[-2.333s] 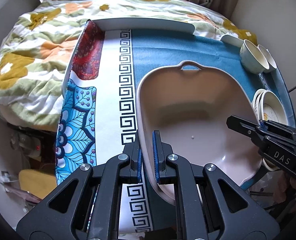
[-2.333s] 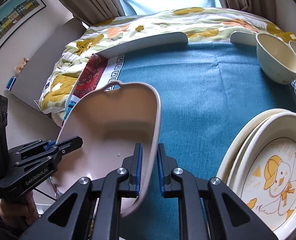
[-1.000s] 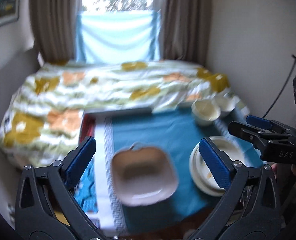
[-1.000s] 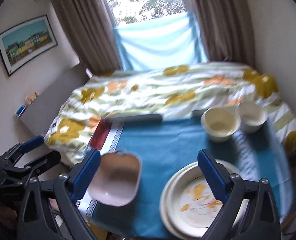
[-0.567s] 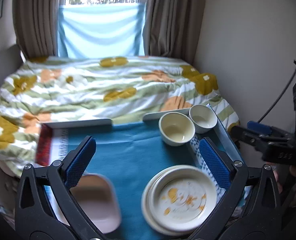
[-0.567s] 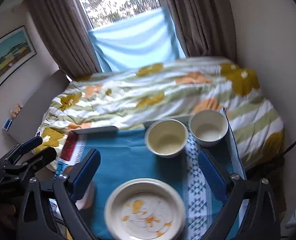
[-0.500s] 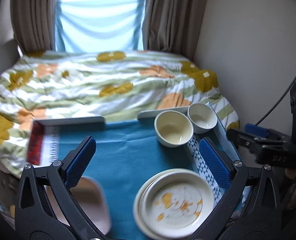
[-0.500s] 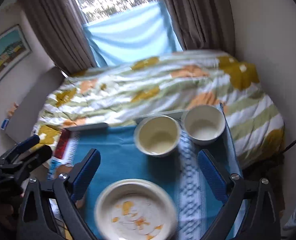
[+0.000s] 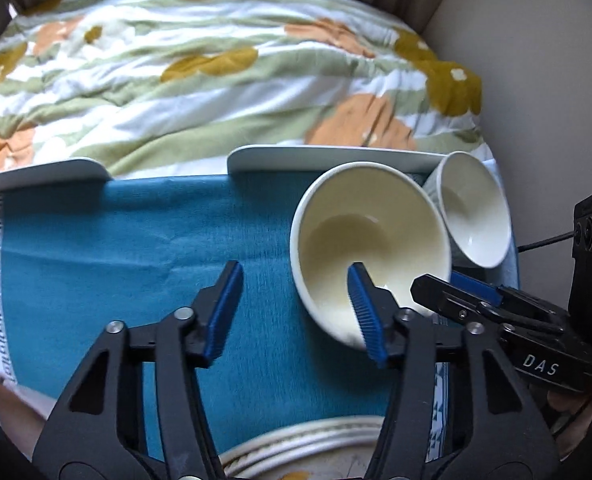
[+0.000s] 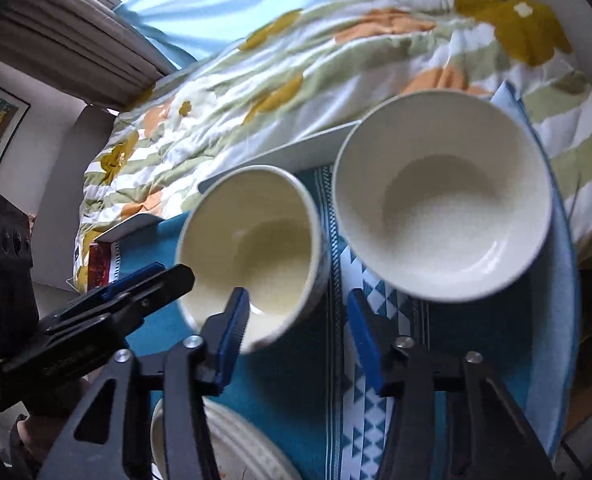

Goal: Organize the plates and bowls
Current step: 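Grasp the cream bowl rim with the left tool while the right tool grips its opposite rim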

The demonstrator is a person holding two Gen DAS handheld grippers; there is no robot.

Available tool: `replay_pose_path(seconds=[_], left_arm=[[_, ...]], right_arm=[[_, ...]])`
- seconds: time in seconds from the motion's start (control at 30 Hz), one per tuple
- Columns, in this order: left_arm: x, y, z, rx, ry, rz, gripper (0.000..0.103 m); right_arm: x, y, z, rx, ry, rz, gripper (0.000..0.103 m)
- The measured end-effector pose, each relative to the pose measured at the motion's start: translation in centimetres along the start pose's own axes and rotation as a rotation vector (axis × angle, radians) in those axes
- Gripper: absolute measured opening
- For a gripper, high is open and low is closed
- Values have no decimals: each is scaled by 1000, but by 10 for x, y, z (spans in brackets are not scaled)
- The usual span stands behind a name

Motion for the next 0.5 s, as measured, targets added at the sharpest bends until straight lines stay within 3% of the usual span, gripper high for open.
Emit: replay_pose_path(seconds=[0.2, 0.27, 0.5], left_arm=[[-4, -13, 24, -53, -7, -1, 29], [-6, -16, 30, -75, 4, -6, 10], [-2, -19, 31, -99, -9, 18, 6]], right_arm=[[6, -13, 11, -18, -5, 30, 26], [5, -15, 14, -32, -15, 33, 19], [3, -15, 14, -42, -4, 26, 17]])
Point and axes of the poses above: each gripper's, at about its wrist camera, not at the fingertips, and z roughly the way its jaws point, x to its right, y to its underside, the point moved 5 cm from there along z, roughly the way its jaws point, and after that the axes turned 12 degrees about z, right-handed, at the moved point
